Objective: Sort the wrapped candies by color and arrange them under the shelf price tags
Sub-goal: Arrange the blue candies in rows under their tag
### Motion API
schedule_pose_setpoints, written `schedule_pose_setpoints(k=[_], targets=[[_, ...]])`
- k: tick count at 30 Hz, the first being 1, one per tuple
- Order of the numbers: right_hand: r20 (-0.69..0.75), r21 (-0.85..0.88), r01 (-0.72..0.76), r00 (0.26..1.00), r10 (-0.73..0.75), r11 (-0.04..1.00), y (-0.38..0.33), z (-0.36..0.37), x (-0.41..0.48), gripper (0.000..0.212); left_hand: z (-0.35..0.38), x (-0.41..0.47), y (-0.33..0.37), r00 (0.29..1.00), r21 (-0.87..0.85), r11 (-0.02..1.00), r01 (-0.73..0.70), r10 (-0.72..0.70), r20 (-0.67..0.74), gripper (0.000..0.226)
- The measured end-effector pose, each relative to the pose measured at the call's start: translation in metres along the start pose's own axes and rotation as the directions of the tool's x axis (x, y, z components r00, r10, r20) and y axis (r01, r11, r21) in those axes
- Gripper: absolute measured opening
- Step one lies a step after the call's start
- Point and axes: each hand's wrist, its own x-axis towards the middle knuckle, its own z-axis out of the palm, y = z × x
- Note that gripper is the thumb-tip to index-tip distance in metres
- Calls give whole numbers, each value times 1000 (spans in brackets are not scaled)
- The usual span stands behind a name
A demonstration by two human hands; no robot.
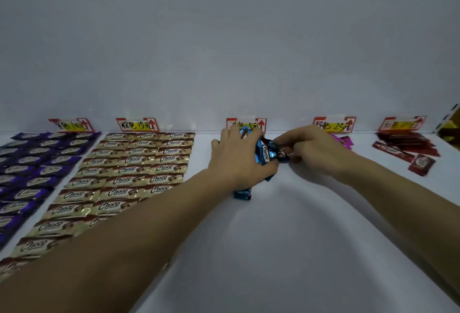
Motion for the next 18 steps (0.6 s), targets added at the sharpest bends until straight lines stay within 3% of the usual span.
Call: schedule_pose_setpoints(k=[9, 14, 18], targets=[[103, -330, 172, 984, -146, 928, 11, -18, -67, 35, -10, -60, 28, 988, -42, 988, -151, 149, -45, 61], [-97, -343, 172, 971, -217, 924, 23, -15, -85, 24, -16, -77, 41, 973, -82, 969, -231, 228, -42, 56], [-178, -230, 200, 954, -243, 953, 28, -2, -86, 15, -32, -76, 35, 975, -262, 939, -222, 216, -55, 33]])
